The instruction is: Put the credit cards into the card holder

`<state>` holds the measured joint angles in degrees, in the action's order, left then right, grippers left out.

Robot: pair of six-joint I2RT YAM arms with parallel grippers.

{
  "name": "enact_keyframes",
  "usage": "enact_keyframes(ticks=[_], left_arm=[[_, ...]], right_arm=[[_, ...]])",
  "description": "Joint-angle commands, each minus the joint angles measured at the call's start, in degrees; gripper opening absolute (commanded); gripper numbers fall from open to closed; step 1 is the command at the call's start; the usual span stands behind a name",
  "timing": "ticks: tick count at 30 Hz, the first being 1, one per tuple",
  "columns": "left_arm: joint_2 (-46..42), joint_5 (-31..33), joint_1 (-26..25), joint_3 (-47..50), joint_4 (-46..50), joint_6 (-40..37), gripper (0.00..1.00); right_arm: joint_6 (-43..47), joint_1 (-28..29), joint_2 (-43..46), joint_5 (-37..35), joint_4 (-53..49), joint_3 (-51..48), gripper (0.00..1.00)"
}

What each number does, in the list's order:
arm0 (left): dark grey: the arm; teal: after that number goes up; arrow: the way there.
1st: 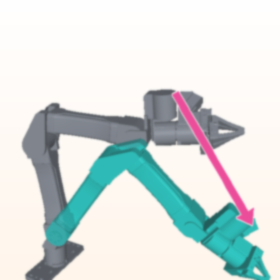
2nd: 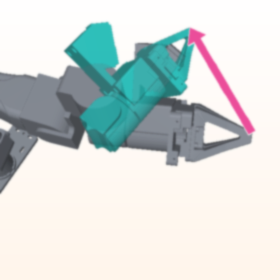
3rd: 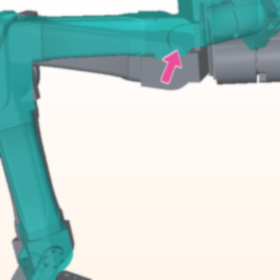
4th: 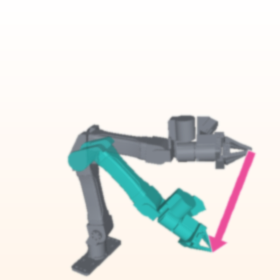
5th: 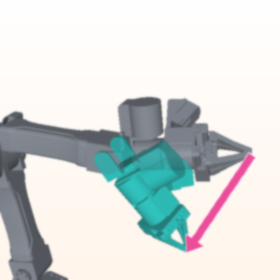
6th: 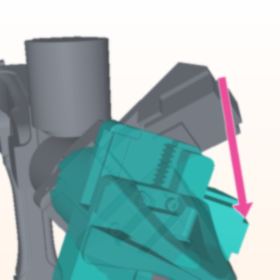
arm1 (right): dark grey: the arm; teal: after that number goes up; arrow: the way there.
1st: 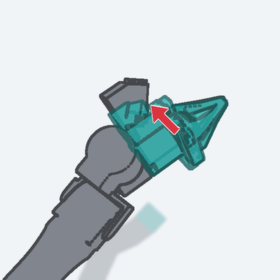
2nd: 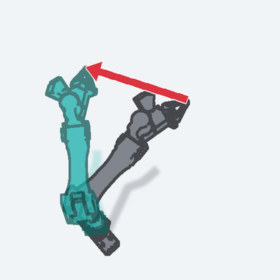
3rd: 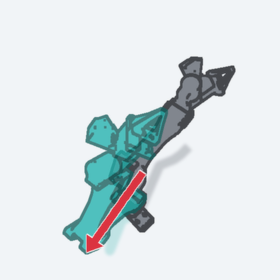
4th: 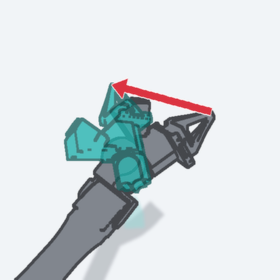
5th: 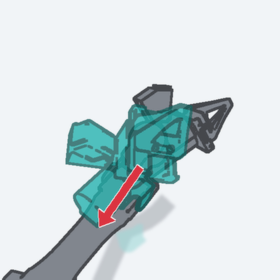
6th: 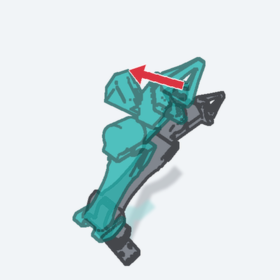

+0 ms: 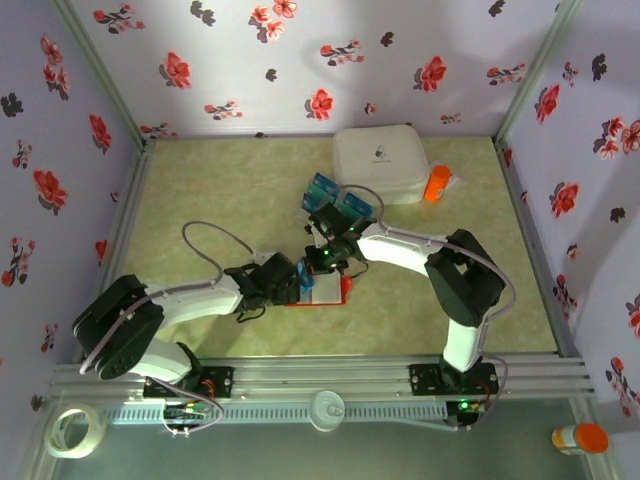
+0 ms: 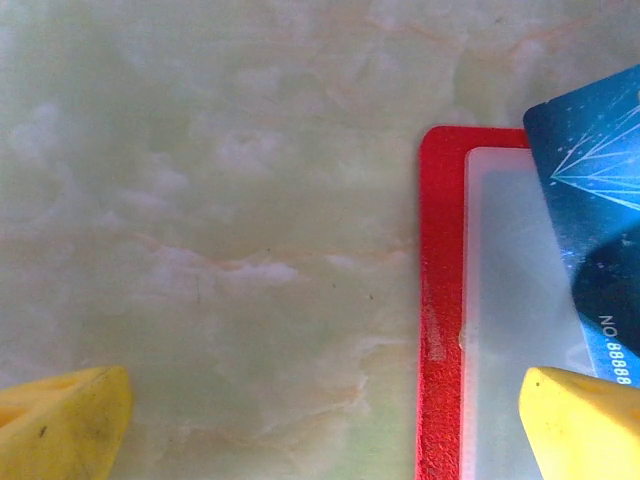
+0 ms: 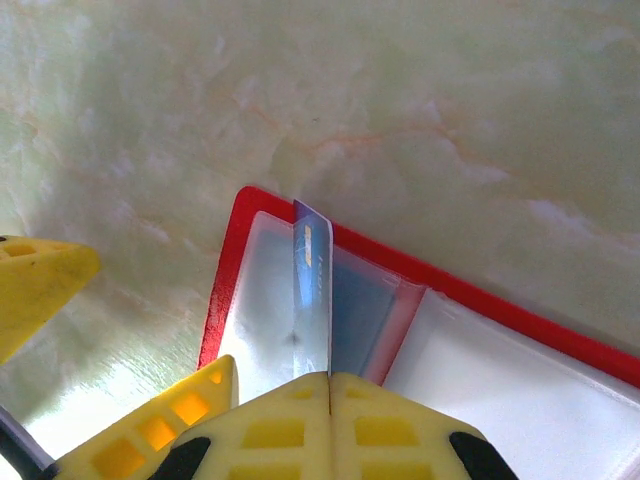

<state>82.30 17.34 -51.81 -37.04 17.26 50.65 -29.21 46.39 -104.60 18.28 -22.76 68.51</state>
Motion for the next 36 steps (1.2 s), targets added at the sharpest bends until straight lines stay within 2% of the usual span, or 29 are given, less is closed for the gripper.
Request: enact_keyframes(ticks=[1,11,24,29,36], left_arm=[[0.4,0.6,-0.4,0.7,-0.5,0.5,1.00],[0.2,1.2,-0.6,2.9,-0.4,2.4,1.00],[-0.7,1.6,-0.7,4.0,-0.2,3.3,1.00],[-0.9,1.7,-0.7,4.5,0.0,3.7,1.00],[-1.6,2.1,-0.9,4.9,0.8,4.3,1.00]], right_arm=[[-1.2,-0.1,1.6,0.4,0.1,-0.7,0.00],[-6.9,-3.5,12.0,0.0,6.7,-7.8,0.00],[-20.4,-3.8,22.3,-5.0,35.2,-30.8,0.00],[-22.4,-3.4,23.7,-6.4,41.3,-35.3,0.00],[-24.5,-2.4,20.8,-6.2,47.9,-37.4,0.00]])
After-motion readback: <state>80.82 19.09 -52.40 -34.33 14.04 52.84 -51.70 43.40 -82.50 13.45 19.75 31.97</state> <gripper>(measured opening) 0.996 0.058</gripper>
